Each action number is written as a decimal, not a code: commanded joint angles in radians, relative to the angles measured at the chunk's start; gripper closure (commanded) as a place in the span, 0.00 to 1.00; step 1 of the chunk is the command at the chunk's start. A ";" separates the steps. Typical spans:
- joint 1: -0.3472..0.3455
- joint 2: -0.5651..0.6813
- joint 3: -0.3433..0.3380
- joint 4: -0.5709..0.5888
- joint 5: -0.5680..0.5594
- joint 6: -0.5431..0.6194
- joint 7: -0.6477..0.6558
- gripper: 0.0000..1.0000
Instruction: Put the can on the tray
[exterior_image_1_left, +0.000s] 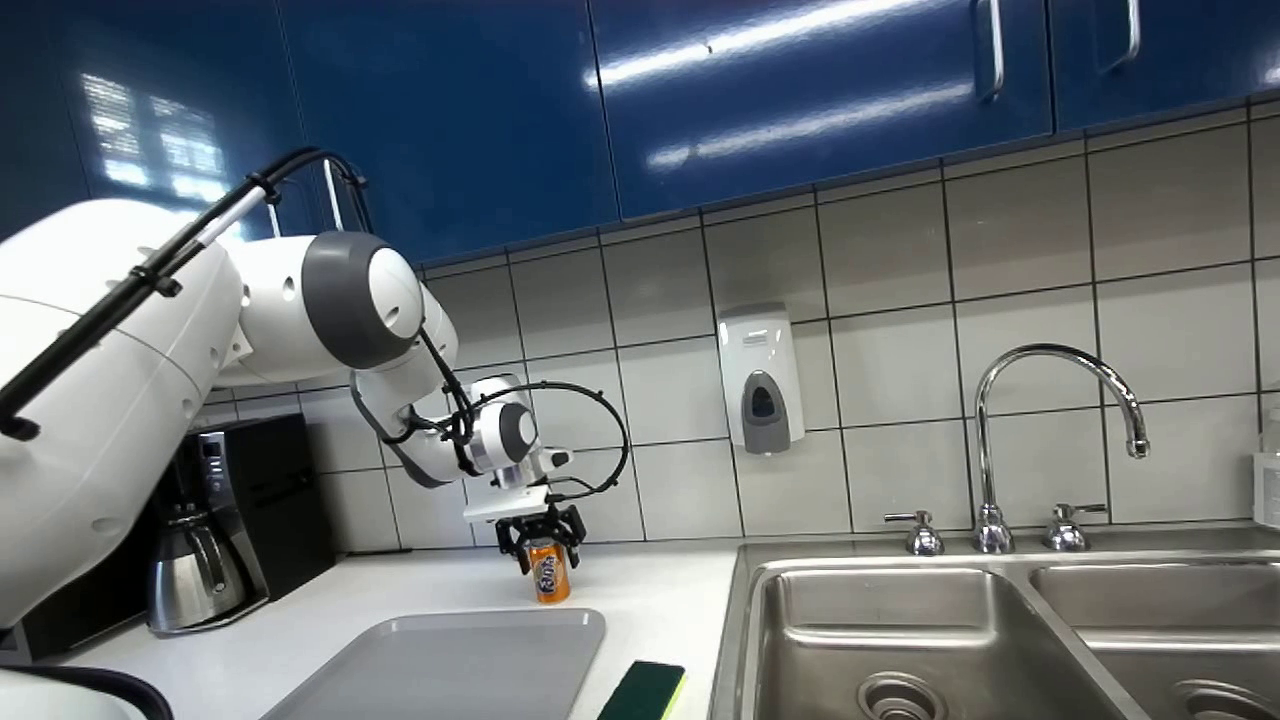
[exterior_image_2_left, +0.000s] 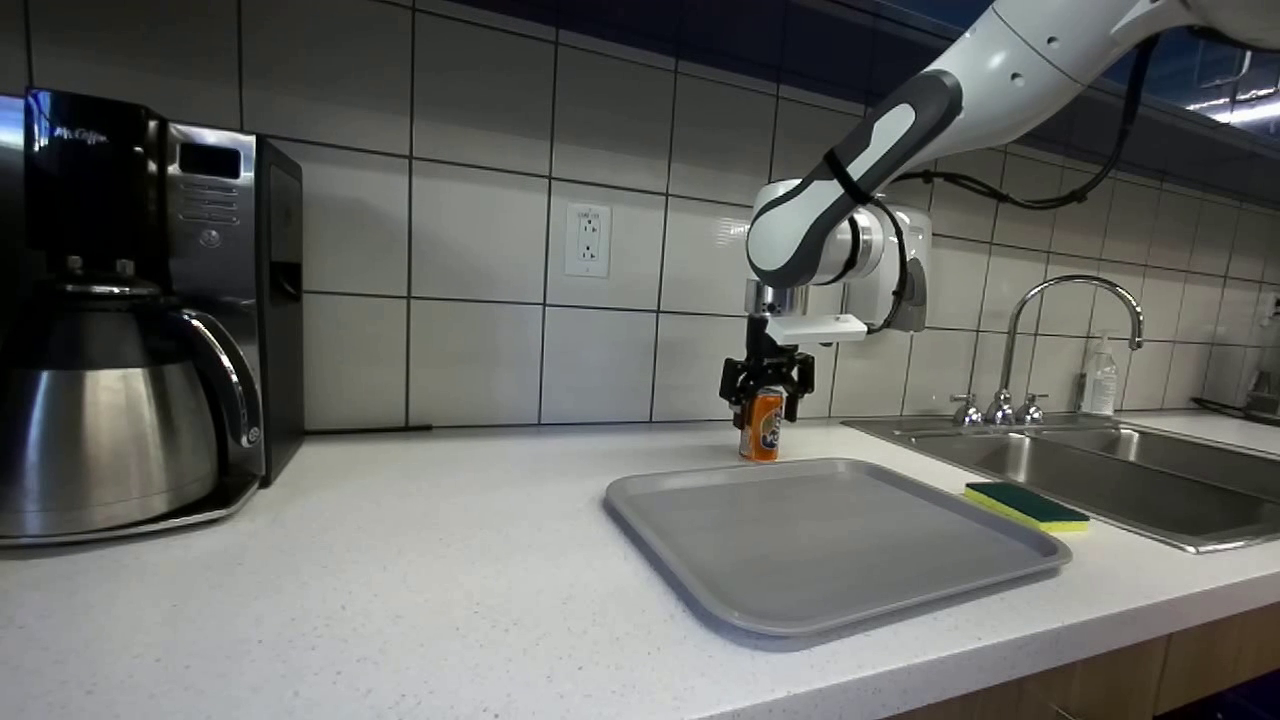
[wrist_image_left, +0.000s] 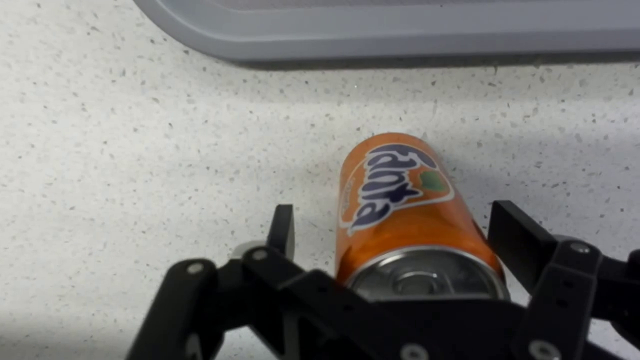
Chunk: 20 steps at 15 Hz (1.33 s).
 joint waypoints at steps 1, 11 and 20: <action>-0.004 -0.011 0.007 -0.006 0.020 0.004 -0.022 0.00; -0.004 -0.022 0.005 -0.021 0.014 0.032 -0.026 0.59; -0.013 -0.138 0.014 -0.134 0.029 0.109 -0.032 0.59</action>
